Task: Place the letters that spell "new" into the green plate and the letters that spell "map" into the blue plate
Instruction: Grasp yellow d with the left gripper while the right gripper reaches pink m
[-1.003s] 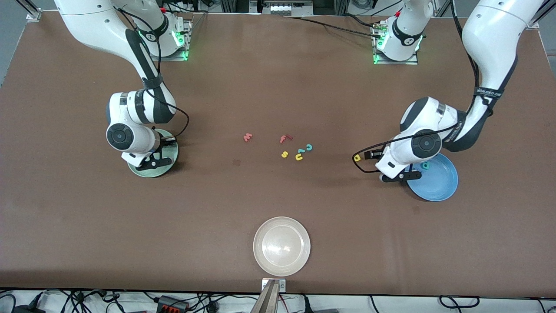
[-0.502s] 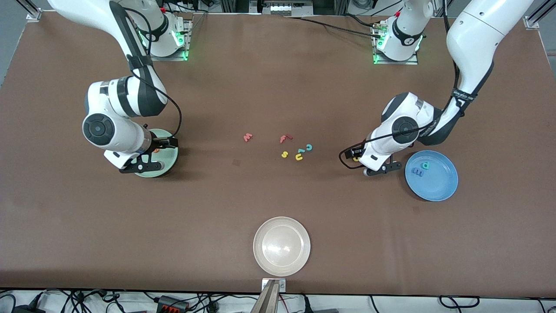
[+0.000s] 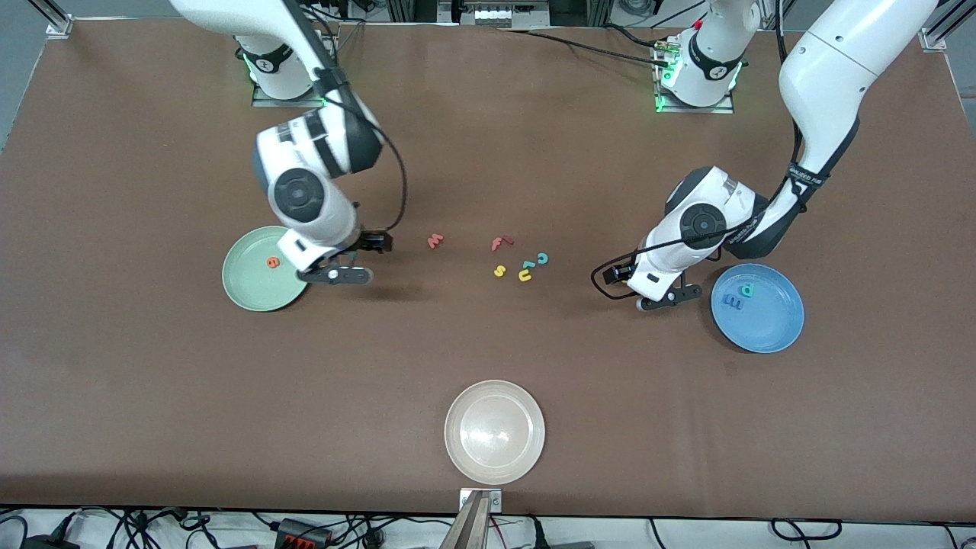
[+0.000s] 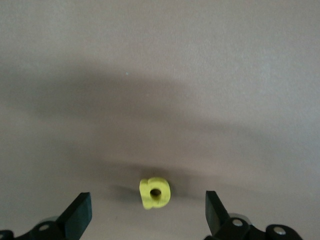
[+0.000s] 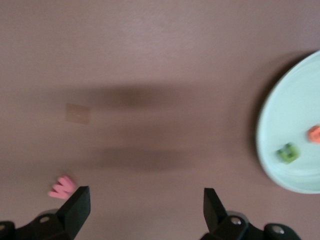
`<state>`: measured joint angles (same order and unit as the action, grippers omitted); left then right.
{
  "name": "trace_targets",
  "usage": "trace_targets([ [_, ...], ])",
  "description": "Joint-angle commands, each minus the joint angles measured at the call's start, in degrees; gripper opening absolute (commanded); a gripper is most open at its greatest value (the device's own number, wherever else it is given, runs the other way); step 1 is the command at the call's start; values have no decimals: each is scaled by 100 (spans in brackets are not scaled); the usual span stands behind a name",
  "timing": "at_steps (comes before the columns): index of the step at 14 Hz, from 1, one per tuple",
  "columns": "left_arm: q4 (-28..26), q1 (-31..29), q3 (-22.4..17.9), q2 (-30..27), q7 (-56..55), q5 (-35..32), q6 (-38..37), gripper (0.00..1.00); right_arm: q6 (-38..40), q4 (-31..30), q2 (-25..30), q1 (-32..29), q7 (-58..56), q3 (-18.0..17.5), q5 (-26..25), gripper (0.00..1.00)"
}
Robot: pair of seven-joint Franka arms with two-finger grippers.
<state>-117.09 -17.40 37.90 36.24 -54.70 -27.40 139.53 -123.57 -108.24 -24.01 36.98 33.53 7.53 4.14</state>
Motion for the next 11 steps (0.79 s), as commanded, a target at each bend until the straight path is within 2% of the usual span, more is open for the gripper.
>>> trace_targets([
  [1,-7,36,-29,129,-445,-519,197,87,-447,-136,-147,484,1274,56,43,100],
  [3,-24,9,-20,120,-462,-520,180,62,-615,-258,-156,722,2084,56,43,100],
  [5,-59,-17,-11,94,-462,-520,145,45,-1043,-556,-156,916,2822,47,43,100],
  [7,-112,-26,-2,102,-384,-520,118,34,-1711,-873,-156,1030,3412,47,43,100],
  [8,-121,-26,-2,103,-383,-520,118,23,-1871,-961,-156,1048,3484,47,43,100],
  [11,-121,-26,-2,85,-384,-520,92,7,-2003,-1032,-174,1048,3897,21,147,100],
])
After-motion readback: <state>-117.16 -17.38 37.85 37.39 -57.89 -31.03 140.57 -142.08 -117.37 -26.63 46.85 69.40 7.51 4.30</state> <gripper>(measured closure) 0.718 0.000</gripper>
